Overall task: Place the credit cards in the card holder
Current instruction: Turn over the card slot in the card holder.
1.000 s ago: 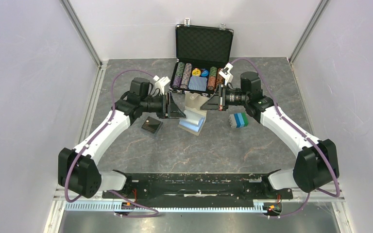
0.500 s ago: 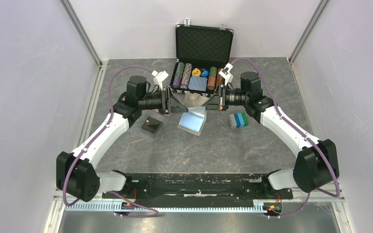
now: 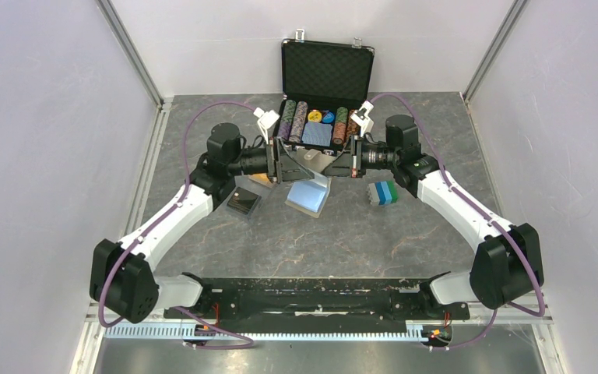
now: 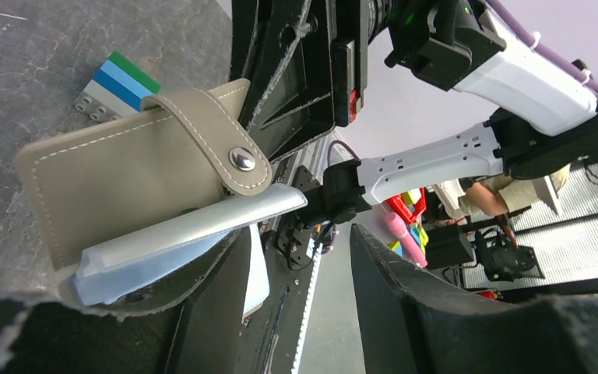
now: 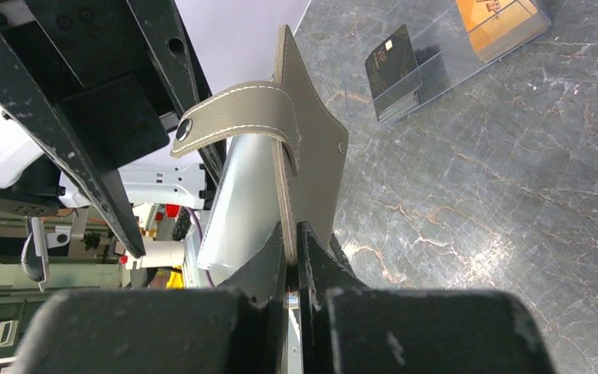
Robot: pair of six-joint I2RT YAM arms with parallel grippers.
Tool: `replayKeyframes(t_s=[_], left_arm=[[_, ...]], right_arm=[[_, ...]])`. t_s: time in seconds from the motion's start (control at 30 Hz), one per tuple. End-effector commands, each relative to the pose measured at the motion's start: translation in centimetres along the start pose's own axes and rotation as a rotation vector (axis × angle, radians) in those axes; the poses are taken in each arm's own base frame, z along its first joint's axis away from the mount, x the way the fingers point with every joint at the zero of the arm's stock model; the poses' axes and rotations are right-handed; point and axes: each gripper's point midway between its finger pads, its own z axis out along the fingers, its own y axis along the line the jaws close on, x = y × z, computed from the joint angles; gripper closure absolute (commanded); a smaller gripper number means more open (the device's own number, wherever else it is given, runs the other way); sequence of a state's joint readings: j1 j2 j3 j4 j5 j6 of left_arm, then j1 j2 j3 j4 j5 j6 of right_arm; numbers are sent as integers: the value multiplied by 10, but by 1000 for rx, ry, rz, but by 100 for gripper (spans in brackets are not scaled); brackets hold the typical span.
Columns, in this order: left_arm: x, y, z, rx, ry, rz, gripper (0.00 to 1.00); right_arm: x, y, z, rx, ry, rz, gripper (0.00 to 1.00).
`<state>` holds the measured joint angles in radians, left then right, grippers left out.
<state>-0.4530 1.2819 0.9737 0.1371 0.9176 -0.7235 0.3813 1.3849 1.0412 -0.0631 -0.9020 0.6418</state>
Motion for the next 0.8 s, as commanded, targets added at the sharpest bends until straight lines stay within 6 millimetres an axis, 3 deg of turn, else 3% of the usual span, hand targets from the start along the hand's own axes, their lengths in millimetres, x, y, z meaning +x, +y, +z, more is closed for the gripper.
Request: replayKeyframes(t_s=[0.0, 0.13, 0.2, 0.37, 0.57, 0.77], left_arm=[[2, -1, 4, 14, -9, 166, 45], [13, 11, 6, -55, 32, 246, 43], [17, 13, 7, -64, 48, 294, 47], [13, 49, 2, -278, 55, 323, 45], [-15, 75, -17, -499, -68, 386, 29], [-16, 75, -5, -420, -58, 374, 17]], right_arm=[[-14, 24, -5, -67, -27, -44, 100], [-20, 33, -5, -99, -46, -54, 100], [-21, 35, -5, -103, -48, -58, 100], [-19, 34, -5, -104, -44, -53, 100], [-17, 33, -6, -105, -39, -52, 100], [-14, 33, -5, -114, -25, -52, 100]])
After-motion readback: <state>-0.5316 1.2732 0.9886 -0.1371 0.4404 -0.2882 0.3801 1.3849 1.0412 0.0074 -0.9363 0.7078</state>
